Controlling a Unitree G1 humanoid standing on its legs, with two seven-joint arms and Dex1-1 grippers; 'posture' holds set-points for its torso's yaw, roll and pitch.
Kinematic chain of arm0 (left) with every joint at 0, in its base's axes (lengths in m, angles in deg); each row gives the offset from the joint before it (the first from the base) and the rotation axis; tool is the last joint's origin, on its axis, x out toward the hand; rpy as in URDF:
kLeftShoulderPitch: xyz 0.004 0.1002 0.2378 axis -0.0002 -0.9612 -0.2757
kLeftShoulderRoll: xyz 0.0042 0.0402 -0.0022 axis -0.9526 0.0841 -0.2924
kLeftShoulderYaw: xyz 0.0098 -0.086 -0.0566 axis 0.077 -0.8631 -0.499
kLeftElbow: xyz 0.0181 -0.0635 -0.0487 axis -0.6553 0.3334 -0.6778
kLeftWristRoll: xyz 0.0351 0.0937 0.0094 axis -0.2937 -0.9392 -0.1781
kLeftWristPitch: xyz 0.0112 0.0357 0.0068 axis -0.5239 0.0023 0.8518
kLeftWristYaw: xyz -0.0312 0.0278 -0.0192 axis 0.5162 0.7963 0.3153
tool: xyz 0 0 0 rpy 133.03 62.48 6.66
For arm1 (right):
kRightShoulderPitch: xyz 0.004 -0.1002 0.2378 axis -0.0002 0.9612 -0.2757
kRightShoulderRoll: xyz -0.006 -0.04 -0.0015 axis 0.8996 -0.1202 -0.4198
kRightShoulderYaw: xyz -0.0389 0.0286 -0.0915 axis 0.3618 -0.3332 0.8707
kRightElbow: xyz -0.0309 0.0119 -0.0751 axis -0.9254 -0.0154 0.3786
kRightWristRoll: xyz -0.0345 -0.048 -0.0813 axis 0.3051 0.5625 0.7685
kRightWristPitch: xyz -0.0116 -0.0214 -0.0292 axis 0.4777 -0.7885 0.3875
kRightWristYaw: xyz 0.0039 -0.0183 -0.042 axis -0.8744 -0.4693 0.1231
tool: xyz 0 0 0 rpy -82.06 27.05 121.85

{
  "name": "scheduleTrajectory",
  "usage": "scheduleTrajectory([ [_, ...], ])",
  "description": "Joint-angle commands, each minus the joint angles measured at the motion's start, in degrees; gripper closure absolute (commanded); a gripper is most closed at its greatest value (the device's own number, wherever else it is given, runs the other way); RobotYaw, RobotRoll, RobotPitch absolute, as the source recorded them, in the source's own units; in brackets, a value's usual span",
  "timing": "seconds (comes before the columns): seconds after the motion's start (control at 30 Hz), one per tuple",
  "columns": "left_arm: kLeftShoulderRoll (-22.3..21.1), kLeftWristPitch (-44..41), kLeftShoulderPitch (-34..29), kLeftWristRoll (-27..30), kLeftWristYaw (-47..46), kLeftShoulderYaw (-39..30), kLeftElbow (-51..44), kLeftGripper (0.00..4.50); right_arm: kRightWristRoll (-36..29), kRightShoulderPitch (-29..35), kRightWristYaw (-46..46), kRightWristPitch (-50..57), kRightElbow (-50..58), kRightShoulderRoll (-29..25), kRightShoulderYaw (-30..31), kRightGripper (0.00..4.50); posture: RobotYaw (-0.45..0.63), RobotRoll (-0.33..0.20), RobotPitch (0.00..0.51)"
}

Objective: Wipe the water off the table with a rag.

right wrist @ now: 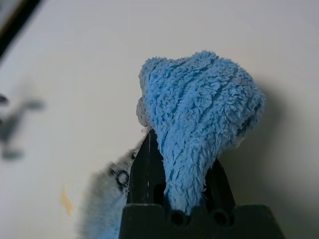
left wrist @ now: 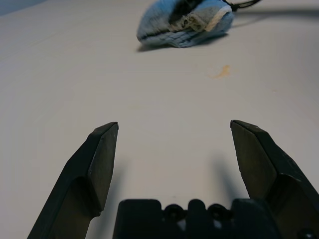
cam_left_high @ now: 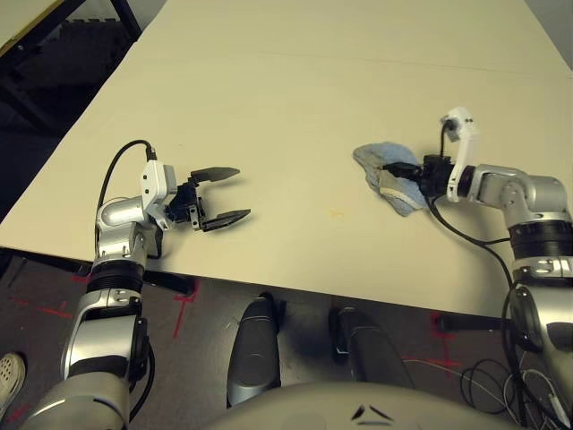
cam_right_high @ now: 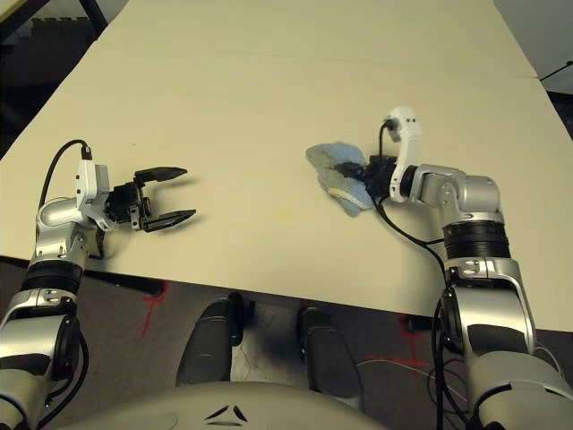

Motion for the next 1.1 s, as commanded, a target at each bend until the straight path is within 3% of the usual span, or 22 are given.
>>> scheduleTrajectory([
  [0.03,0.53,0.51,0.31,-0.57,0.16,0.96,1.28,0.00,-1.44,-3.33,-1.04,-0.77,-2.67,-3.74,-4.86,4.27,0.10,0.000,0.210],
  [0.37,0.67,0.39,0.07,-0.44,-0.33,0.92,1.12,0.00,5.11,-3.39,2.61,-5.74,-11.49,-14.66,-1.60,4.27,0.10,0.000,0.211],
  [0.77,0.63,-0.41,0.83,-0.32,-0.91,0.89,1.38,0.00,12.54,4.10,0.59,-9.50,-15.92,-16.25,2.08,4.27,0.10,0.000,0.215],
  [0.8,0.66,-0.52,0.94,-0.29,-1.01,0.90,1.40,0.00,12.61,4.02,0.11,-10.24,-16.28,-16.06,1.59,3.55,0.10,0.000,0.215],
  [0.9,0.67,-1.66,1.74,-0.05,-2.49,0.40,1.69,0.00,13.27,3.26,-0.75,-15.52,-16.73,-16.41,0.61,2.63,0.09,0.000,0.214],
  [1.1,1.35,-8.53,5.79,1.25,-13.16,-3.22,2.81,0.00,11.97,0.25,-4.74,-30.67,-20.49,-17.14,-5.34,0.32,0.10,0.000,0.209],
])
